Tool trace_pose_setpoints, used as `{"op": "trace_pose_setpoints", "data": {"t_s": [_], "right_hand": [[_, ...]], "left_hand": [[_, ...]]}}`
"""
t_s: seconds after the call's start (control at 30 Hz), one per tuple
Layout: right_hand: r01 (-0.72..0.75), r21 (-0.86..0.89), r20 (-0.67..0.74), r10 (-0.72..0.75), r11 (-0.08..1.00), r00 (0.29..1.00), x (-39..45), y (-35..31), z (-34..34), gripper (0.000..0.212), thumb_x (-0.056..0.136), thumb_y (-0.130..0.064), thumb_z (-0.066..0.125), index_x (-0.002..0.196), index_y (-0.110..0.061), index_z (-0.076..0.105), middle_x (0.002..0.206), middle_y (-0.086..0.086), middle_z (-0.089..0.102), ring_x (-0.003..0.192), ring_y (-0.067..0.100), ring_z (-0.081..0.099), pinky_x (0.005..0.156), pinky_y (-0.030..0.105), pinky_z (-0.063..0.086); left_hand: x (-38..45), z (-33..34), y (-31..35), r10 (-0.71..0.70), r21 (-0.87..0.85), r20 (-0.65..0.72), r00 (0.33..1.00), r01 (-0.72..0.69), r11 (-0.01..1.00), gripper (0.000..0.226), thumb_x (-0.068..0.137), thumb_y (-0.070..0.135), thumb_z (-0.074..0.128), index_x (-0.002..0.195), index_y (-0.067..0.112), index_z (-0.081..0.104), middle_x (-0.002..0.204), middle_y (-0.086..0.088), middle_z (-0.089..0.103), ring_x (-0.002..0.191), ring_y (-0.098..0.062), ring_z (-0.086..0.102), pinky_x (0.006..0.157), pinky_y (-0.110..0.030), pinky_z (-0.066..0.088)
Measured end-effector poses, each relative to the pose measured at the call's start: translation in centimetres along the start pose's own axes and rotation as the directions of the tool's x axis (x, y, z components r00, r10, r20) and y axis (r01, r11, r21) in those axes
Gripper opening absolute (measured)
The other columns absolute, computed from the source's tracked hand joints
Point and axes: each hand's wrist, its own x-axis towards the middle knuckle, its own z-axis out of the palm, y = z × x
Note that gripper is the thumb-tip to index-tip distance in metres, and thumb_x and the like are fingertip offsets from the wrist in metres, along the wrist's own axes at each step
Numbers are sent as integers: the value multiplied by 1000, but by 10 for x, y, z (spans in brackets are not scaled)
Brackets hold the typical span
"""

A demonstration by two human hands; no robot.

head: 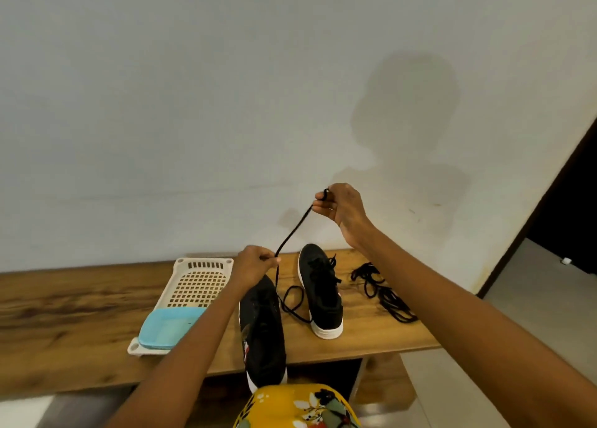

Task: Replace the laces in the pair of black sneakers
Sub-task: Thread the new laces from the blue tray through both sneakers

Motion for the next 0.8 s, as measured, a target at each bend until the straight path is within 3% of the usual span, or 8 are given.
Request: {"op": "trace_pose_setpoints", "data": {"t_s": [0.1, 0.27, 0.33, 0.43, 0.5, 0.57, 0.67, 0.8], "right_hand": [[48, -136, -9, -50, 990, 999, -11, -2, -8, 5, 96, -9, 48, 93, -7, 51, 74, 8, 60, 60, 16, 59, 61, 27, 55], [70, -424, -11, -83, 903, 997, -29, 28, -15, 11, 93, -10, 56, 99, -7, 65, 77, 2, 62, 65, 12, 59, 65, 21, 55], [21, -494, -11, -31, 869, 999, -36, 53, -19, 14, 94, -8, 55, 101, -10, 67, 77, 1, 64, 67, 12, 60, 69, 20, 55], [-18, -609, 70, 76, 793, 995, -46, 96, -18, 18, 94, -6, 54, 107, -8, 67, 83, 3, 67, 78, 18, 66, 83, 33, 57], [-14, -664, 136, 139, 748, 981, -54, 122, -13, 18, 93, -5, 56, 108, -9, 65, 82, 2, 67, 79, 18, 67, 81, 35, 58], [-23, -698, 153, 180, 716, 972, -62, 145, -5, 10, 91, -6, 59, 98, -14, 62, 78, 1, 66, 74, 15, 66, 72, 26, 58], [-38, -761, 141, 223, 648, 965, -65, 178, 5, 6, 91, -9, 60, 88, -13, 63, 75, 2, 66, 66, 9, 62, 62, 18, 54], [-1, -879, 139, 258, 476, 956, -63, 207, 18, 9, 94, -16, 57, 89, -15, 64, 76, -2, 65, 67, 9, 63, 68, 27, 57]], "left_hand": [[-7, -7, 13, -15, -23, 7, 1000, 15, 1000, 18, 84, 17, 68, 99, 8, 72, 95, -5, 69, 90, -16, 62, 80, -24, 45], [-26, 1, -4, -153, 66, -10, 988, 154, 986, 24, 83, 12, 64, 107, 12, 61, 101, -7, 64, 93, -21, 59, 77, -27, 44], [-40, 11, -30, -225, 126, -23, 974, 226, 966, 26, 83, 12, 64, 108, 12, 58, 108, -9, 62, 97, -22, 58, 79, -29, 44], [-65, 30, -70, -301, 167, -2, 954, 297, 940, 35, 82, 21, 68, 113, 12, 53, 117, -10, 58, 105, -22, 57, 88, -32, 45], [-75, 42, -87, -326, 141, -13, 945, 324, 935, 50, 83, 28, 69, 126, 12, 49, 124, -7, 54, 112, -21, 54, 92, -30, 44], [-74, 52, -98, -334, 78, -53, 941, 338, 938, 55, 82, 32, 69, 130, 15, 46, 124, -5, 54, 113, -20, 54, 93, -30, 46], [-64, 60, -103, -289, 60, -83, 954, 294, 954, 48, 82, 33, 68, 124, 18, 49, 116, -3, 56, 105, -18, 55, 85, -28, 47], [-54, 66, -109, -265, 35, -104, 959, 270, 962, 24, 85, 22, 63, 108, 15, 63, 107, -3, 64, 97, -15, 60, 82, -27, 49]]}}
